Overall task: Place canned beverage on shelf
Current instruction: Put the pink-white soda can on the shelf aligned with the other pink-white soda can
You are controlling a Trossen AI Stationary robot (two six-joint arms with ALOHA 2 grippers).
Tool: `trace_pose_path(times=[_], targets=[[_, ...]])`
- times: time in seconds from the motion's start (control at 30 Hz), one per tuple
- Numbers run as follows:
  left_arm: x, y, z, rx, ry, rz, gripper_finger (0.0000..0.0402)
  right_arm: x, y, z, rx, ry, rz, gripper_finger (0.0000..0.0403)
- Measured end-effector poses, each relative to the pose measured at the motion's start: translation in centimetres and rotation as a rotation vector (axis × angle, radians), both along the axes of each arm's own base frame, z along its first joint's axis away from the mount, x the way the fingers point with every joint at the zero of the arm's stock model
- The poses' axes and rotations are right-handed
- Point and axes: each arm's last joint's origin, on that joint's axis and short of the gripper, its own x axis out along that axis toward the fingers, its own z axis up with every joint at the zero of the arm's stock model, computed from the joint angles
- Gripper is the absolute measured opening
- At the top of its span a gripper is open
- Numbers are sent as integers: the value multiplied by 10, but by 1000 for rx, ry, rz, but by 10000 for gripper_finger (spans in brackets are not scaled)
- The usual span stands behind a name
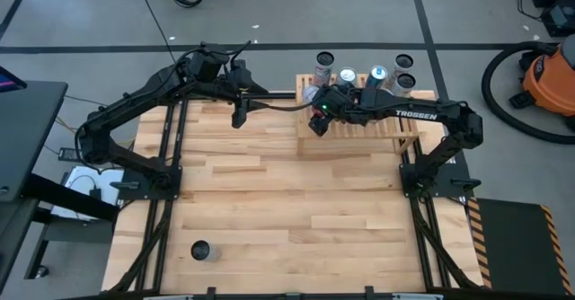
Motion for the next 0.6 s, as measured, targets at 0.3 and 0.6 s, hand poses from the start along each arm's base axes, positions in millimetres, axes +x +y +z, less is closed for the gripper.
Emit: trace_pose_path(times=[0.3,0.6], targets=[[0,0,0,0,0,0,197,-3,1,-2,17,19,-16,346],[0,0,0,0,0,0,197,-5,3,-2,58,41,3,296]])
